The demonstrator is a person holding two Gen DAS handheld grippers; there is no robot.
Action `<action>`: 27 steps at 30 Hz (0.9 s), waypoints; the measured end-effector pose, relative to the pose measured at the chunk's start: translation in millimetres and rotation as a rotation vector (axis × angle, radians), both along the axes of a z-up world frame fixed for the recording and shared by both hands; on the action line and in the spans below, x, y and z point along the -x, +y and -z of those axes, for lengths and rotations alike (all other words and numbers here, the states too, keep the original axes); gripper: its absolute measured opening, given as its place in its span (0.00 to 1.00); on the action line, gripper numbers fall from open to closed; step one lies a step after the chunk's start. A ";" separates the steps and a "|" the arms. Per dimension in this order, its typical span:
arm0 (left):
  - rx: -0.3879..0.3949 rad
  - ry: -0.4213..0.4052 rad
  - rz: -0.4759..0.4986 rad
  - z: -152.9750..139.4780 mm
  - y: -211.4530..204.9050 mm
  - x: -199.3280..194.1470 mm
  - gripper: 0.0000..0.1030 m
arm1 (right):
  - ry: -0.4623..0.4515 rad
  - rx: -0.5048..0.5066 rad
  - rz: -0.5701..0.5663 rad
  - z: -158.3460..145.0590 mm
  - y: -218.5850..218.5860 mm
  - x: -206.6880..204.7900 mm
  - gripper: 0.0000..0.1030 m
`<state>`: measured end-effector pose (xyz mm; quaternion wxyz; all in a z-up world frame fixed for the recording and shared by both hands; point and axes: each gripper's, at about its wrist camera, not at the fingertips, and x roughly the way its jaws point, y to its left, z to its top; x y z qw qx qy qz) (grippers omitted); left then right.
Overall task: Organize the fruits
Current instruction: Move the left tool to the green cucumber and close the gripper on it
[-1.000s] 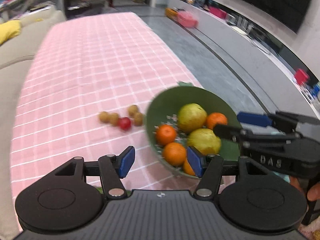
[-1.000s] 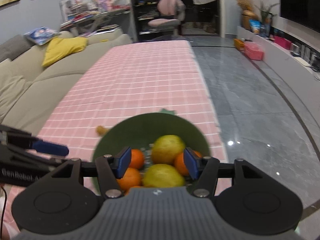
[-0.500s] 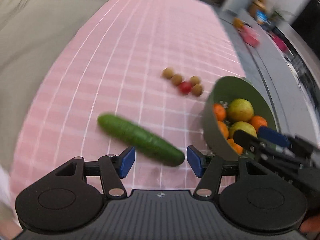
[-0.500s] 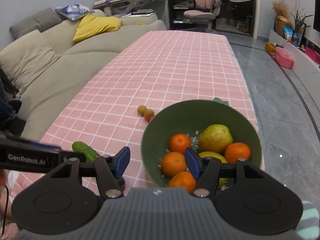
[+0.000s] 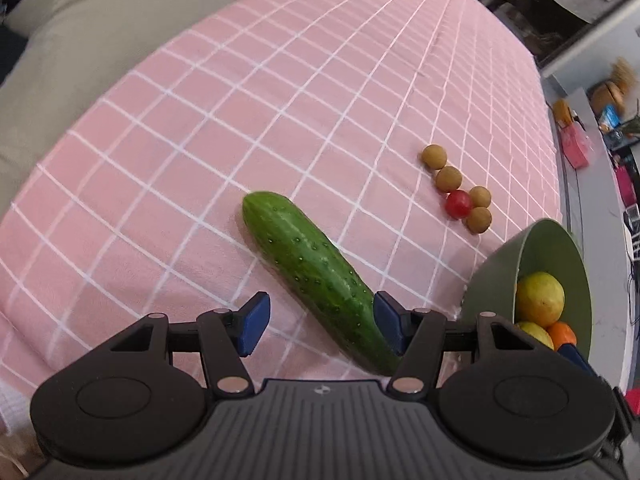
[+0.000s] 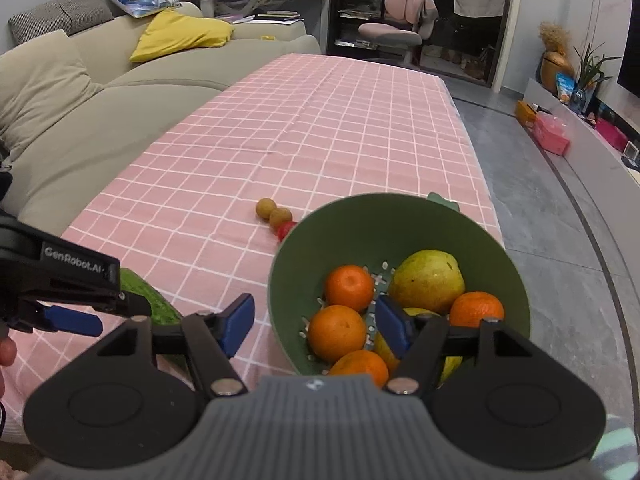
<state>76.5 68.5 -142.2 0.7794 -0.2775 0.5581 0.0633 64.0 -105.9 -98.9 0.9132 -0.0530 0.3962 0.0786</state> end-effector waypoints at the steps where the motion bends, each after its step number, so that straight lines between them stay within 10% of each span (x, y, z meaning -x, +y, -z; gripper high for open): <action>1: 0.018 0.015 -0.012 3.6 0.3 -2.4 0.68 | -0.004 0.005 -0.004 1.3 0.8 -0.6 0.62; 16: 0.063 0.093 -0.146 25.4 1.0 -24.5 0.64 | 0.007 0.012 -0.052 11.6 5.6 -8.0 0.71; 27: 0.022 0.073 -0.024 21.3 2.5 -36.0 0.47 | 0.009 0.020 -0.082 14.3 7.7 -14.2 0.74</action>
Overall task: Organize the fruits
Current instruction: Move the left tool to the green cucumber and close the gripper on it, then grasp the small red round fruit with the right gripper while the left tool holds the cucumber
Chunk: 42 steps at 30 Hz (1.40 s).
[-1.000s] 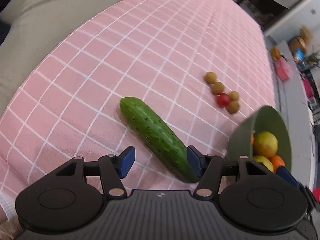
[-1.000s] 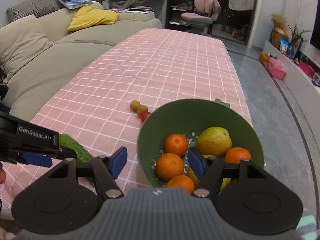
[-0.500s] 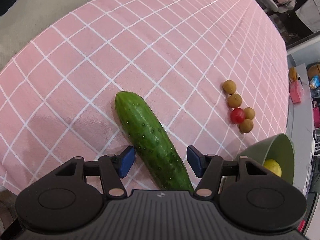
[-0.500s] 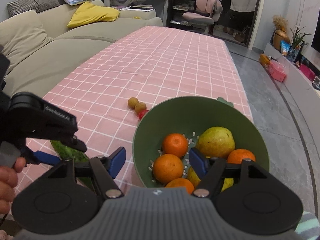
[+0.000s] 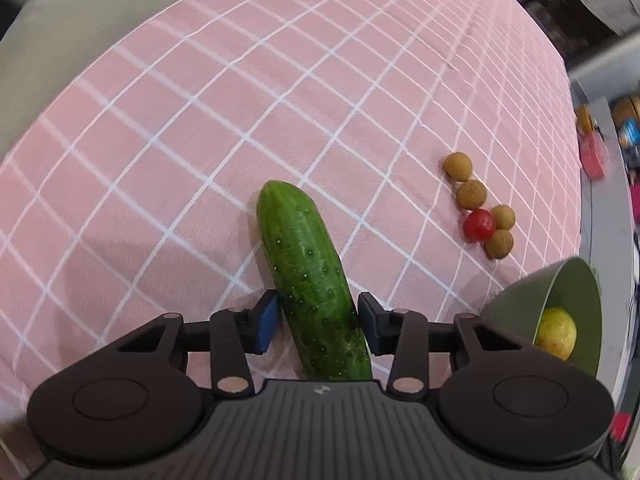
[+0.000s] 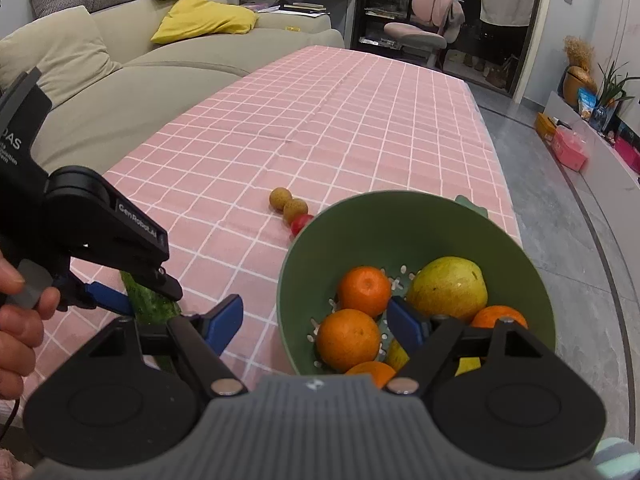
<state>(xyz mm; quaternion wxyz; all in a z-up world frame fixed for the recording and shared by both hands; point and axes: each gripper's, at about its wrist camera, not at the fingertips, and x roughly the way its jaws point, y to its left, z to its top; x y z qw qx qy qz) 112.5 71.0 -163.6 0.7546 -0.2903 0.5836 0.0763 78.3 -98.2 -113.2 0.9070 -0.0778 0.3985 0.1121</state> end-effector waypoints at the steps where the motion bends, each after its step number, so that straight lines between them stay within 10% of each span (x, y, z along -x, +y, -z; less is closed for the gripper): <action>1: -0.020 -0.009 0.033 -1.8 -1.3 -2.4 0.47 | -0.005 -0.001 -0.007 -1.5 0.2 -1.4 0.74; 16: -0.183 -0.166 0.428 -20.5 -20.8 -40.8 0.46 | 0.008 0.084 -0.277 -13.3 9.2 -69.5 0.74; 26: -0.147 -0.174 0.440 -9.5 -22.9 -48.8 0.43 | 0.160 0.144 -0.498 3.6 28.5 -132.9 0.45; 42: -0.075 -0.063 0.327 -0.1 -18.1 -56.9 0.47 | 0.333 0.184 -0.562 45.2 43.7 -177.9 0.30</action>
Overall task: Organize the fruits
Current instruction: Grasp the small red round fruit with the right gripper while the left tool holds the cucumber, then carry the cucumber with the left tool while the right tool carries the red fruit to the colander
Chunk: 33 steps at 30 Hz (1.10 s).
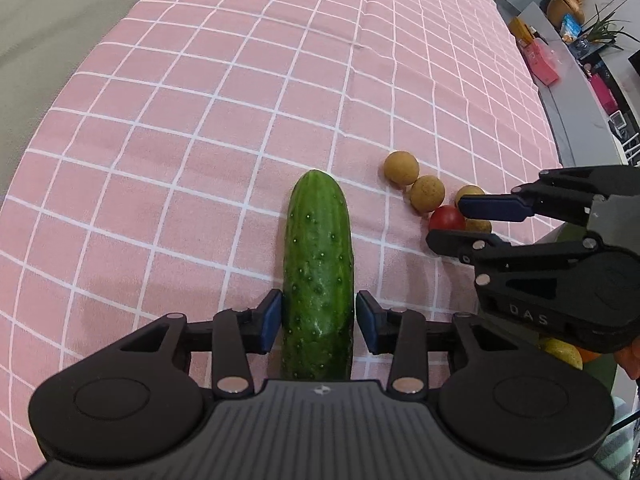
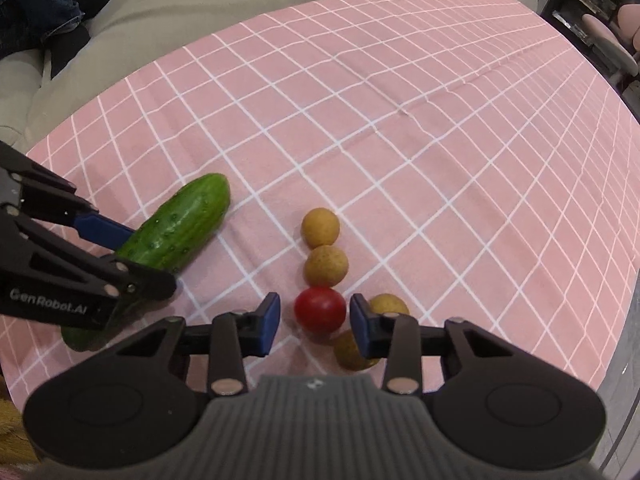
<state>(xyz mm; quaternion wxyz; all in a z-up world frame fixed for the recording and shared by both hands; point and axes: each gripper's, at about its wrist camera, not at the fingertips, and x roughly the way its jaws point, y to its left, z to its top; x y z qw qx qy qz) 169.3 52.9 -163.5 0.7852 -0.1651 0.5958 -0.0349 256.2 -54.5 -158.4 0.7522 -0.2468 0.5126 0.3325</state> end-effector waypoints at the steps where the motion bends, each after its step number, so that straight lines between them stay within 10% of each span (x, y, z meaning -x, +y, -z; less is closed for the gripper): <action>1: -0.003 0.001 -0.007 -0.1 -0.7 1.0 0.47 | 0.000 0.004 -0.003 1.2 1.1 -0.4 0.30; 20: -0.004 -0.048 -0.028 -3.8 3.6 6.9 0.41 | -0.028 0.017 0.030 1.1 2.3 4.8 0.22; 33: 0.008 -0.173 0.090 -51.1 -6.0 29.1 0.41 | -0.132 -0.143 0.152 -59.7 -21.2 57.0 0.22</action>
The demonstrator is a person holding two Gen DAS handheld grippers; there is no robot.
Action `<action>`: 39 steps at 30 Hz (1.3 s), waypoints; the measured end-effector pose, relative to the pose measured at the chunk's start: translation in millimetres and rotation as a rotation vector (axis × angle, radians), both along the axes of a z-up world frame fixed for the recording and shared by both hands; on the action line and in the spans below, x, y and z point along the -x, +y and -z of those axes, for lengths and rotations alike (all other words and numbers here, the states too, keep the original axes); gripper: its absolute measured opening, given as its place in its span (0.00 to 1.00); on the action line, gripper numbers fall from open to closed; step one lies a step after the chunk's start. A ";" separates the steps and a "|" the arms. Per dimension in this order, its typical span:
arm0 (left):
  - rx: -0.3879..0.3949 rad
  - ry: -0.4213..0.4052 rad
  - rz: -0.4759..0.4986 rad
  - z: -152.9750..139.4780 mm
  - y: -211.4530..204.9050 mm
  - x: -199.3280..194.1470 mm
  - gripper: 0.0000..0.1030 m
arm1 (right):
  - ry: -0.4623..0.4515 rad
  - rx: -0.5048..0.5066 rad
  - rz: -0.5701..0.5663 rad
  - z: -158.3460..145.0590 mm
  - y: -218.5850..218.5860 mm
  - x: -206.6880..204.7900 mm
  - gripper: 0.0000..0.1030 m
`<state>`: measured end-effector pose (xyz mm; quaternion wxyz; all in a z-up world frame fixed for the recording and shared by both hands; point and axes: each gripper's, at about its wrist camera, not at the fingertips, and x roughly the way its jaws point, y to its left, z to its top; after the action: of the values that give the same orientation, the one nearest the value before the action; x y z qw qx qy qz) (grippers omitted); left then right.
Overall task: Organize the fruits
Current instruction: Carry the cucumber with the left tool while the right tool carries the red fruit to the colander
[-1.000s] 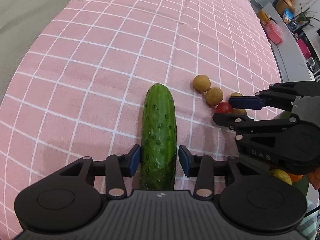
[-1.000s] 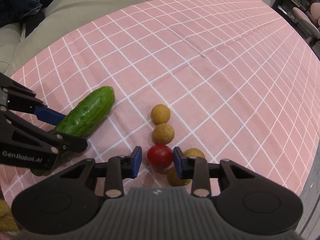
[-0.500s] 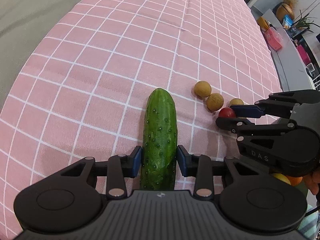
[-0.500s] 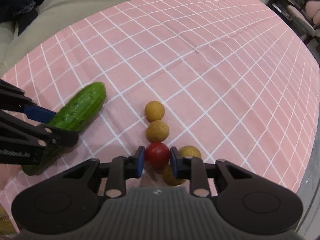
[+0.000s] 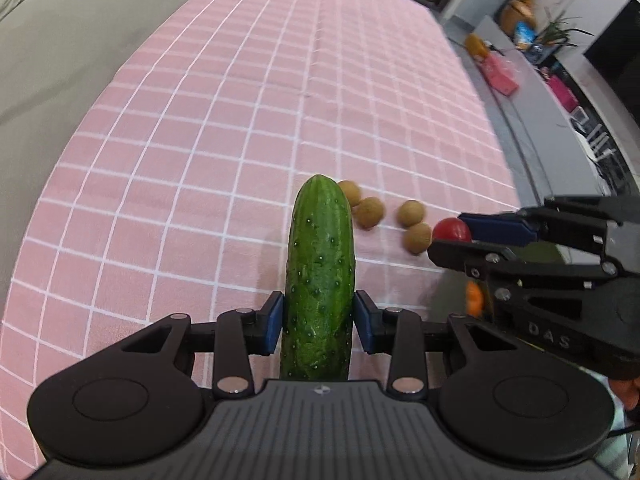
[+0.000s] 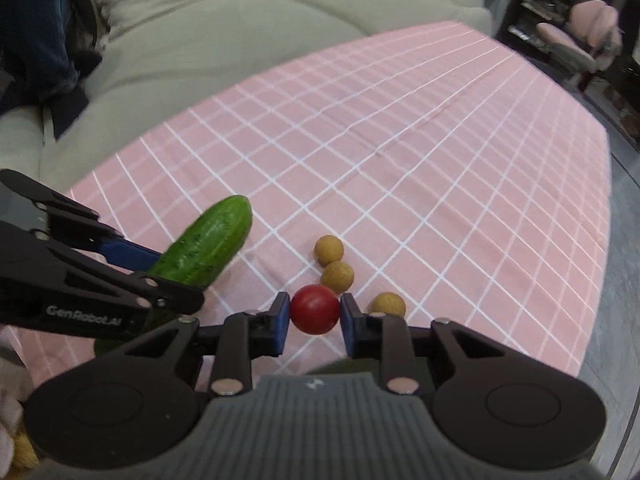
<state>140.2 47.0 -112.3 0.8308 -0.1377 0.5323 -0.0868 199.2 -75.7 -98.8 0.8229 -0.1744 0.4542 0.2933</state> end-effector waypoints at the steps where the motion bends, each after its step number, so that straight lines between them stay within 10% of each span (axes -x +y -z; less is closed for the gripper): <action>1: 0.003 -0.009 0.009 -5.2 -1.7 2.3 0.41 | -0.011 -0.018 0.018 -5.0 -4.2 7.6 0.22; 17: 0.155 -0.122 0.205 -69.5 -65.6 15.0 0.41 | -0.133 -0.156 0.398 -53.5 -109.9 100.5 0.22; 39: 0.041 0.018 0.292 -6.3 -137.3 -24.3 0.41 | -0.028 -0.122 0.529 -4.4 -152.4 107.8 0.22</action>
<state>164.6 -90.3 -106.1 0.8016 -0.0766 0.5520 -0.2164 91.4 -228.0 -94.4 0.8861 -0.0039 0.4541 0.0925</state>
